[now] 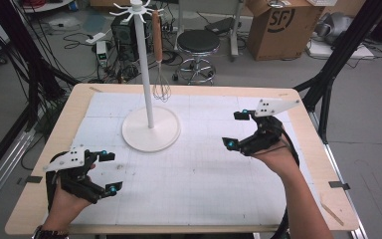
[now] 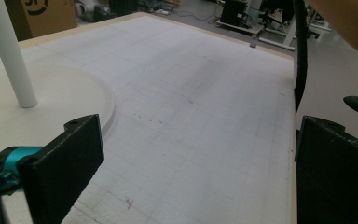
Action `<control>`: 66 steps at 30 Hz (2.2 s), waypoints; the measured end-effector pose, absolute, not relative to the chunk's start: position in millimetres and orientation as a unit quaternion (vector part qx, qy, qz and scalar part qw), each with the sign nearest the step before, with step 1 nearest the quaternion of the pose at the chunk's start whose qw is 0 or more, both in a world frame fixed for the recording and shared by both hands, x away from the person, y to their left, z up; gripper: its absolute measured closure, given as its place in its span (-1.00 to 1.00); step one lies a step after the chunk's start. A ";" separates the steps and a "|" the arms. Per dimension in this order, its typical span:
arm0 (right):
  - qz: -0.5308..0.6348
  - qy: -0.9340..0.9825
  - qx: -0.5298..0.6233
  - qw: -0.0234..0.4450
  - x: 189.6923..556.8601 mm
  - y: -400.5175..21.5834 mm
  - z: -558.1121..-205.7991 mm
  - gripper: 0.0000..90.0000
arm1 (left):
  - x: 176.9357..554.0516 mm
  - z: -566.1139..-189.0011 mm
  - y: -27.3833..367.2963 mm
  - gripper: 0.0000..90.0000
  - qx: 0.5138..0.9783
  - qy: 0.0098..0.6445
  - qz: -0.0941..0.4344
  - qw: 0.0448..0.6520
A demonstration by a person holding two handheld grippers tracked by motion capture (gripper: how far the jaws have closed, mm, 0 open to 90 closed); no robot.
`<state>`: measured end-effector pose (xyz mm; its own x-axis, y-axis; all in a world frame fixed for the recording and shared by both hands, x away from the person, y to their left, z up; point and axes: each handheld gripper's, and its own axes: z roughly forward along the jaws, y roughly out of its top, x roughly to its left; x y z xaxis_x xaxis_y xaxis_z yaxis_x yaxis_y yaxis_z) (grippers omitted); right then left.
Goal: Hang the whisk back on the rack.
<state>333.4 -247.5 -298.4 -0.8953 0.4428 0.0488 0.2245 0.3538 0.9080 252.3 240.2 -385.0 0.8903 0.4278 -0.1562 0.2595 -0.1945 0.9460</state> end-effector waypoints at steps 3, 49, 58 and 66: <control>0.529 0.816 0.211 0.101 327.9 -251.5 -308.8 -0.99 | 252.5 -385.1 241.2 -0.96 0.770 0.223 0.073 0.593; 0.498 0.820 0.257 0.111 284.2 -288.6 -385.8 -0.99 | 257.2 -387.8 224.2 -0.96 0.780 0.221 0.065 0.582; 0.497 0.821 0.256 0.113 282.3 -284.0 -384.0 -0.99 | 257.1 -389.6 227.8 -0.96 0.778 0.221 0.064 0.585; 0.494 0.823 0.258 0.109 285.1 -282.7 -386.4 -0.99 | 258.0 -390.6 229.8 -0.96 0.777 0.224 0.063 0.584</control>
<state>285.1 -282.7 -386.4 -0.8429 0.5327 0.0763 0.3181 0.3790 0.8690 258.0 229.8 -390.6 0.8913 0.4224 -0.1644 0.2753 -0.2161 0.9368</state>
